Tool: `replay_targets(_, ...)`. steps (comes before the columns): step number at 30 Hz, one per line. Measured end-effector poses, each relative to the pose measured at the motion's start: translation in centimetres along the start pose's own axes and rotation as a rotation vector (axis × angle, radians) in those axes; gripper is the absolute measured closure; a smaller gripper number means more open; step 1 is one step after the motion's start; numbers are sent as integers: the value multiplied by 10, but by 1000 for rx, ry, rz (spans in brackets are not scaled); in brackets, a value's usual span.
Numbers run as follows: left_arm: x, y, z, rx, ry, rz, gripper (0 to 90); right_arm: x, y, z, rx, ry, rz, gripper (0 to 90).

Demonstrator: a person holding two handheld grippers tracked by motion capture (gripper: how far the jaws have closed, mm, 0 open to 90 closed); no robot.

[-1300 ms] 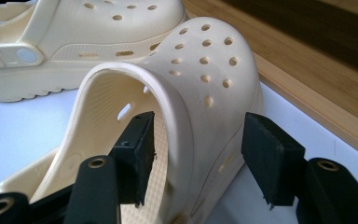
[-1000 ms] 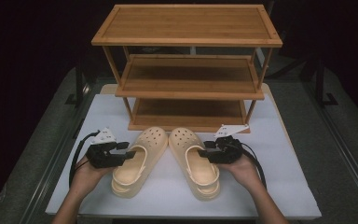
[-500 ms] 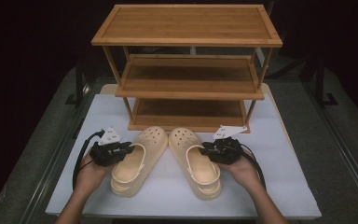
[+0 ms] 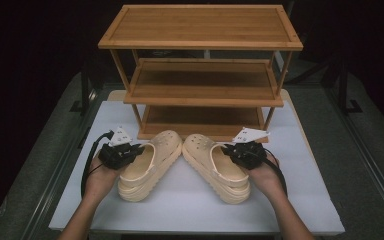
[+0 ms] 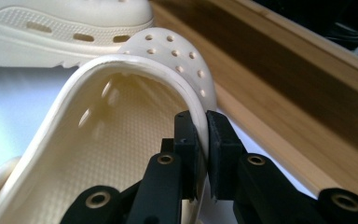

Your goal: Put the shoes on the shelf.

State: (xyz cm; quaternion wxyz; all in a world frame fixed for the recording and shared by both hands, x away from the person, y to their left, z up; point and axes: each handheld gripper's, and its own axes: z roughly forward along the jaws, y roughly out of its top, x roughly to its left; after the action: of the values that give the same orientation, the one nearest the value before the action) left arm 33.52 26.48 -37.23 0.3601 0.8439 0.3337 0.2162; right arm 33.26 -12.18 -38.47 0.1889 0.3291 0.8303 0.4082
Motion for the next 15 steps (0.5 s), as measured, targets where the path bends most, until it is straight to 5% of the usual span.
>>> replay_targets(15,1,33,23,-13,-9,1,832,-29,10,-15,-33,-108,24,835)
